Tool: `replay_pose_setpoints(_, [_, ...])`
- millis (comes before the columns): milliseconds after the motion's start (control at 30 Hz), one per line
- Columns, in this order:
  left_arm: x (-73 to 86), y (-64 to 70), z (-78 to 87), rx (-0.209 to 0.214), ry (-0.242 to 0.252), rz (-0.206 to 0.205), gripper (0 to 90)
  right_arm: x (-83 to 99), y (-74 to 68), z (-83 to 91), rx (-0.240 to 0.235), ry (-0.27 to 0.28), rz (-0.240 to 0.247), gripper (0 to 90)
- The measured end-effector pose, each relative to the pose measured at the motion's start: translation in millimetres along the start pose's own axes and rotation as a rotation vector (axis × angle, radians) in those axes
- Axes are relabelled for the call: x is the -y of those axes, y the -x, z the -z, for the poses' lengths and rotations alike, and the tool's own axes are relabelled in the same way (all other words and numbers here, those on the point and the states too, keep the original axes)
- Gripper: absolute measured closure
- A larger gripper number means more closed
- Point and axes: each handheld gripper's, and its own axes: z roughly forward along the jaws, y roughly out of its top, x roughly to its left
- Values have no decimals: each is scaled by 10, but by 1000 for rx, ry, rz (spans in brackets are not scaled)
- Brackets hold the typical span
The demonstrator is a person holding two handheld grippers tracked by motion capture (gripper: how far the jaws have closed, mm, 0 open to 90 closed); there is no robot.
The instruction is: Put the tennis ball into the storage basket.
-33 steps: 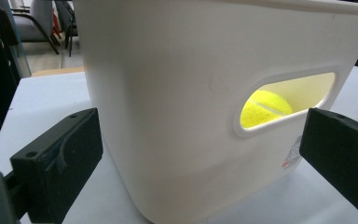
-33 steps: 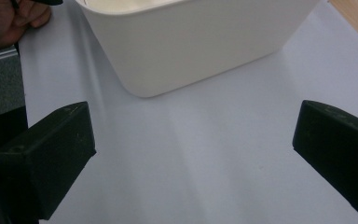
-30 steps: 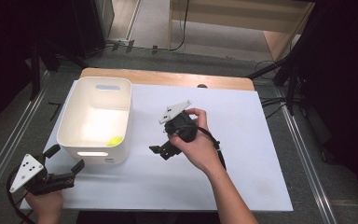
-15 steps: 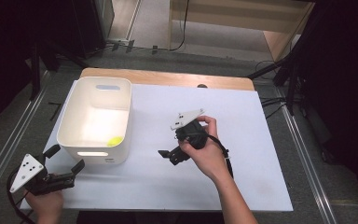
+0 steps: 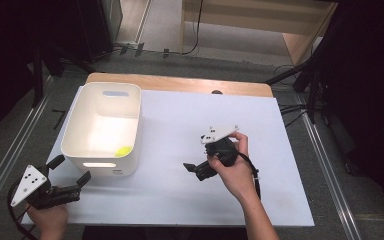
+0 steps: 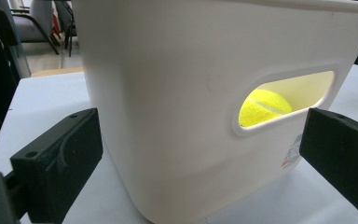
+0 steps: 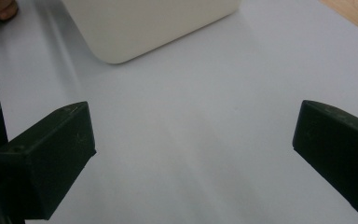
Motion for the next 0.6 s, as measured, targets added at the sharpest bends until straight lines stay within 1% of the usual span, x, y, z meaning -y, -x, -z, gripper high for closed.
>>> replay_pose_setpoints(33, [0,0,0,0,-1,0,0,51,21,26,7,6,-12,0])
replay_pose_setpoints(67, [0,1,-1,0,-1,0,0,51,21,26,7,6,-12,0])
replay_pose_setpoints(200, [-1,0,2,0,-2,0,0,149,63,89,18,16,-34,0])
replay_pose_setpoints(233, [1,2,0,0,0,0,0,196,80,120,23,22,-39,0])
replay_pose_setpoints(267, [1,2,0,0,0,0,0,196,80,120,23,22,-39,0])
replay_pose_setpoints(300, [0,3,0,0,-3,0,0,247,94,146,29,28,-47,0])
replay_pose_setpoints(333, [1,5,-1,1,-2,0,0,247,94,146,29,28,-47,0])
replay_pose_setpoints(400, [1,6,-3,0,0,0,0,305,107,170,35,29,-57,0])
replay_pose_setpoints(533, [2,9,-1,-2,-3,-3,0,419,147,228,53,38,-72,0])
replay_pose_setpoints(600, [2,9,-1,-1,-4,-3,0,473,161,268,64,40,-87,0])
